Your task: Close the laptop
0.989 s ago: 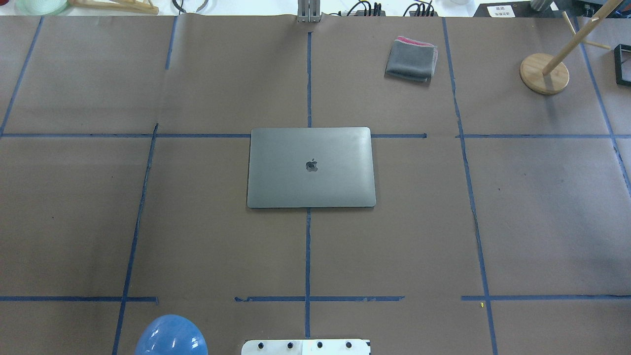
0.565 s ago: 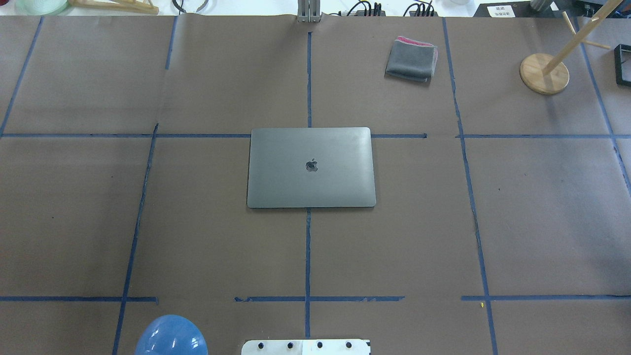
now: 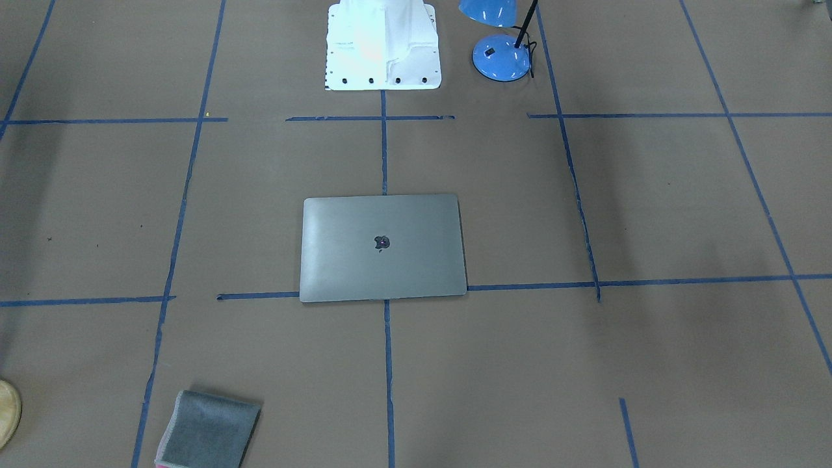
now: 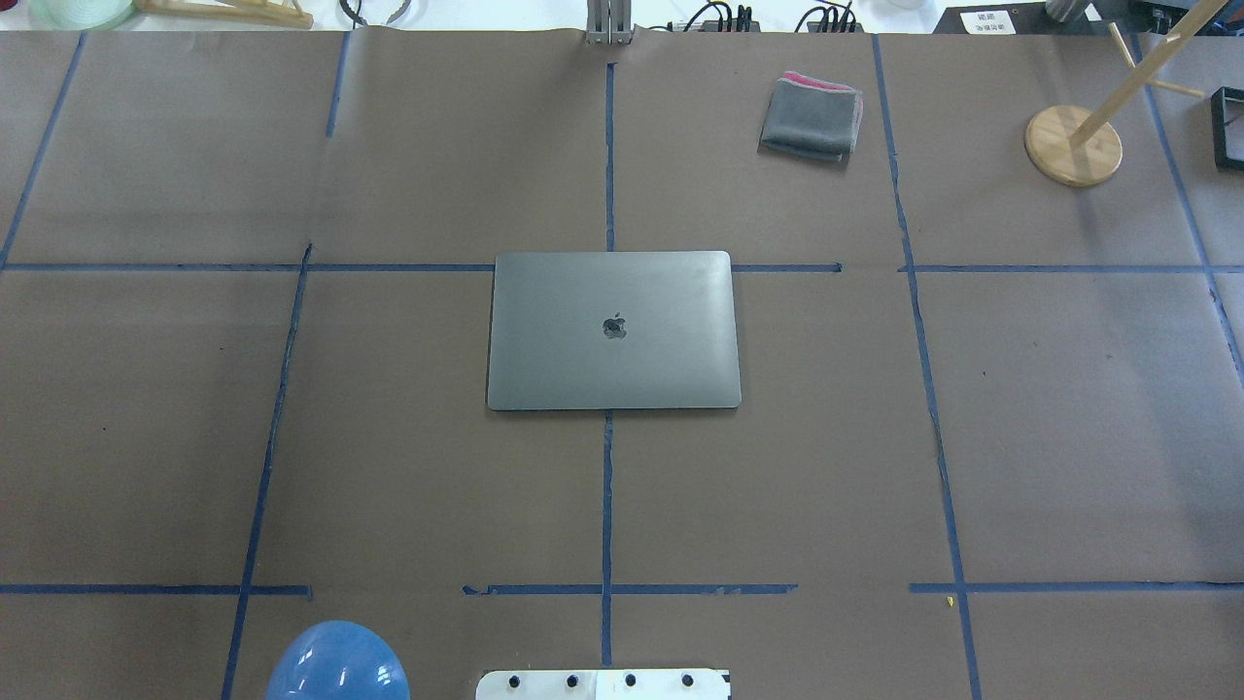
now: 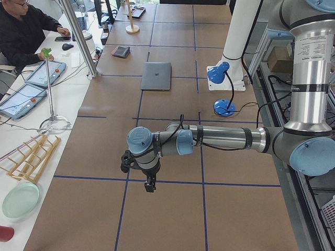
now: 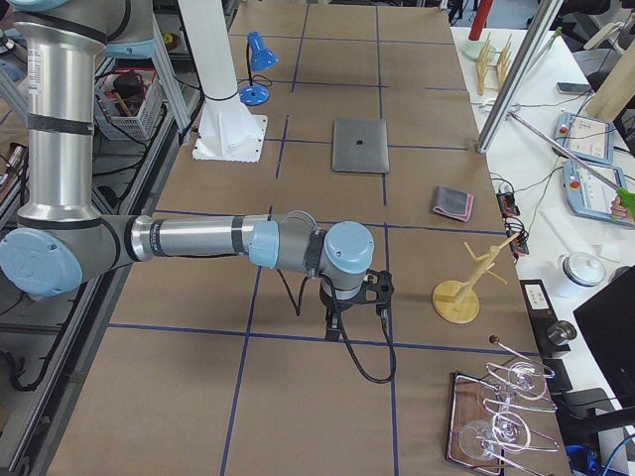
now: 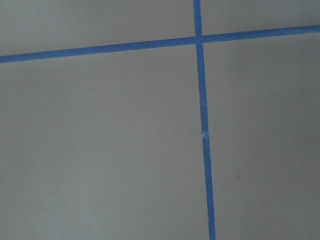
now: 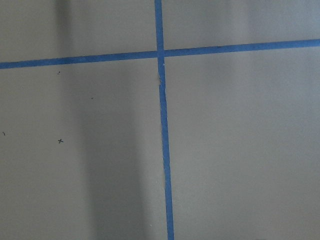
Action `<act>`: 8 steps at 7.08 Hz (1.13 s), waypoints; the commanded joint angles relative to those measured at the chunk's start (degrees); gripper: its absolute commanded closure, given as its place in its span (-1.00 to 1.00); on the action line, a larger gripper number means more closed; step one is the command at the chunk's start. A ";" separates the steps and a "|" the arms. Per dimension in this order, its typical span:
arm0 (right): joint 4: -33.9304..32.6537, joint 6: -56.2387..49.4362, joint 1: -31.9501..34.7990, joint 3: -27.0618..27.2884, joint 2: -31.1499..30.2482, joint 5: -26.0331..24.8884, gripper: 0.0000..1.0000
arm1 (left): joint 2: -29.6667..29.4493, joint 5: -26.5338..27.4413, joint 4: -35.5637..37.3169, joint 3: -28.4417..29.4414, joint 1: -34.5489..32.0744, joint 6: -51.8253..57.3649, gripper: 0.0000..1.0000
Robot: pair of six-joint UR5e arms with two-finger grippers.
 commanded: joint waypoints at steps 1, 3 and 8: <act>2.17 0.27 0.09 -1.89 -0.08 0.52 -1.00 | -0.09 0.00 0.01 0.09 0.00 -0.35 -1.00; 3.40 0.45 0.09 -2.95 -0.08 0.52 -1.00 | -0.09 0.00 -0.08 -0.35 0.00 -1.58 -1.00; 3.40 0.62 0.09 -2.95 0.01 0.61 -1.00 | -0.18 0.09 -0.17 0.18 0.00 -1.50 -1.00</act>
